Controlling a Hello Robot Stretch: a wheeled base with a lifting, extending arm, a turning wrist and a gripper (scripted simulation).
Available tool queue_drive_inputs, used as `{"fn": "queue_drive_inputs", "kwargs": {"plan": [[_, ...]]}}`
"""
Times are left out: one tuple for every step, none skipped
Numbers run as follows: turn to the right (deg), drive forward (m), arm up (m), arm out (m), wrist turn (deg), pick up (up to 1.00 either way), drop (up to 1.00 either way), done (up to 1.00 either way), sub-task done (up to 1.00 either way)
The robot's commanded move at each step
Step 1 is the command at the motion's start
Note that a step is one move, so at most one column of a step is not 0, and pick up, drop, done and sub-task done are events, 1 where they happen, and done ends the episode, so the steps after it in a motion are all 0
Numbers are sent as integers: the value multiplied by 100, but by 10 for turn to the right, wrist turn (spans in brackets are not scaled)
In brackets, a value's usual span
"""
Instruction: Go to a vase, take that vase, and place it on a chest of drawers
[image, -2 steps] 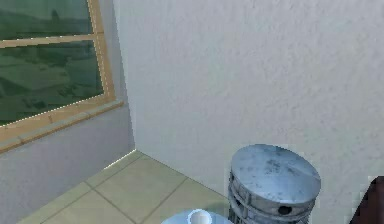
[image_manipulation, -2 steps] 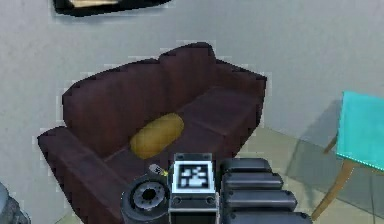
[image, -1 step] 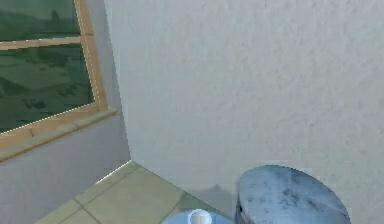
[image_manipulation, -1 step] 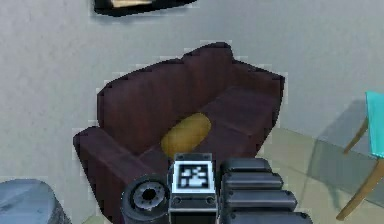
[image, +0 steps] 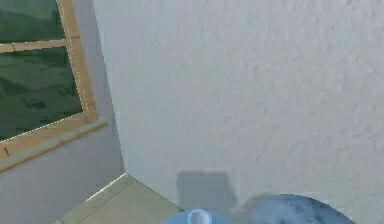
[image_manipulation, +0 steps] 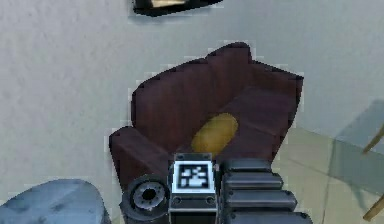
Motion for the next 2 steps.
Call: {"fn": "queue_drive_inputs", "kwargs": {"plan": [[-450,0,0,0,0,0,0,0,0],[-450,0,0,0,0,0,0,0,0]]}}
